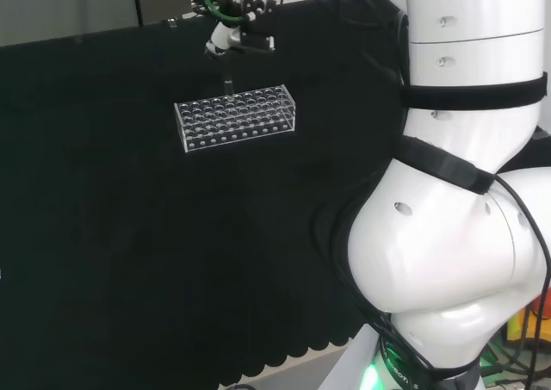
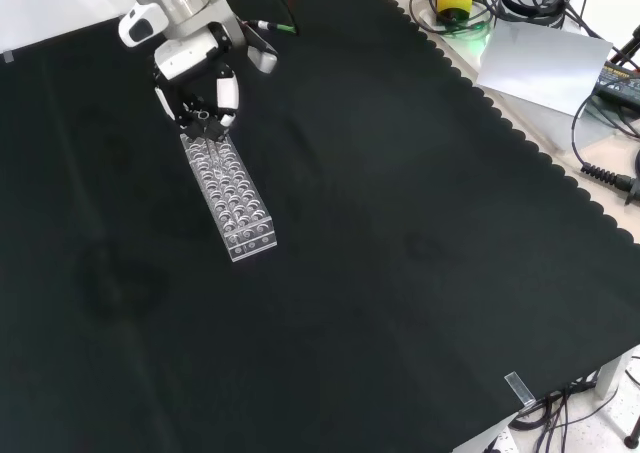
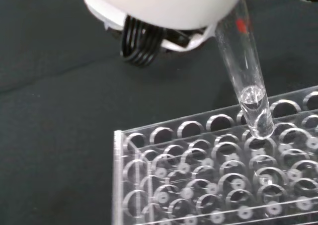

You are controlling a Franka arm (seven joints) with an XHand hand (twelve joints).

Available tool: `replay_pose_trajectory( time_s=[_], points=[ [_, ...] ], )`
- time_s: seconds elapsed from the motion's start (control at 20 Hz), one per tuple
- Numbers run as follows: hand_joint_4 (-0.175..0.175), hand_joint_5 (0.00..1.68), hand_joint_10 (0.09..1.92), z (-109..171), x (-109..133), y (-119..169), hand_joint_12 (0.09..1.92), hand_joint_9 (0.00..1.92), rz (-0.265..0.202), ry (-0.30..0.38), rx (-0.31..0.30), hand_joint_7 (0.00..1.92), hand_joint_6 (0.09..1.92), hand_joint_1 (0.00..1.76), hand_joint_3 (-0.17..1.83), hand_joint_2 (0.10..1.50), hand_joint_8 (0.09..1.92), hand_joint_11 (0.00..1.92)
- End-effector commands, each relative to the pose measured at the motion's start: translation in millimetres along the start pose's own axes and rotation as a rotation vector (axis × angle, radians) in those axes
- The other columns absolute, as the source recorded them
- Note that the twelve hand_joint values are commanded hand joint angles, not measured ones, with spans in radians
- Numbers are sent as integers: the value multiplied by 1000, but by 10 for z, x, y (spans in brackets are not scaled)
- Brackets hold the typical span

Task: Put the test tube back in the rack.

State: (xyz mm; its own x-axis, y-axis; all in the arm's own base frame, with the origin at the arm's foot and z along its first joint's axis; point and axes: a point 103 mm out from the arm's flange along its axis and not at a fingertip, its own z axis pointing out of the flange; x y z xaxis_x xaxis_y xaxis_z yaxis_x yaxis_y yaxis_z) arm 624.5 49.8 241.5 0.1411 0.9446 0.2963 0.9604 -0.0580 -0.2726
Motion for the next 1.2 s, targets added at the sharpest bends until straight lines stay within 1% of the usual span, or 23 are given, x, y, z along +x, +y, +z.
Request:
replay_pose_trajectory(
  time_s=[0.05, 0.1, 0.15, 0.3, 0.4, 0.6, 0.85, 1.05, 1.2],
  points=[
    [-175, 1494, 191, -226, 55, -65, 923, 1804, -13, 24, -27, 1873, 259, 1237, 697, 572, 282, 1310],
    [-175, 1494, 191, -256, -37, -71, 923, 1804, -14, 22, -23, 1873, 259, 1237, 697, 572, 282, 1310],
    [-175, 1494, 191, -267, -67, -74, 923, 1804, -15, 24, -22, 1873, 259, 1237, 697, 572, 282, 1310],
    [-175, 1494, 191, -245, -34, -82, 923, 1804, -18, -14, -14, 1873, 259, 1237, 697, 572, 282, 1310],
    [-175, 1494, 190, -271, -96, -84, 923, 1804, -24, 12, -11, 1873, 259, 1237, 697, 572, 282, 1310],
    [-175, 1495, 190, -271, -119, -91, 923, 1804, -18, 25, -12, 1873, 258, 1237, 697, 572, 282, 1310],
    [-175, 1495, 189, -249, -116, -104, 923, 1804, -8, 8, -11, 1873, 257, 1237, 697, 572, 281, 1309],
    [-175, 1495, 189, -247, -149, -113, 923, 1804, -4, 34, -4, 1873, 257, 1237, 698, 571, 281, 1309],
    [-175, 1495, 189, -237, -153, -120, 924, 1804, -7, 37, -3, 1873, 257, 1237, 698, 571, 281, 1309]
  ],
)
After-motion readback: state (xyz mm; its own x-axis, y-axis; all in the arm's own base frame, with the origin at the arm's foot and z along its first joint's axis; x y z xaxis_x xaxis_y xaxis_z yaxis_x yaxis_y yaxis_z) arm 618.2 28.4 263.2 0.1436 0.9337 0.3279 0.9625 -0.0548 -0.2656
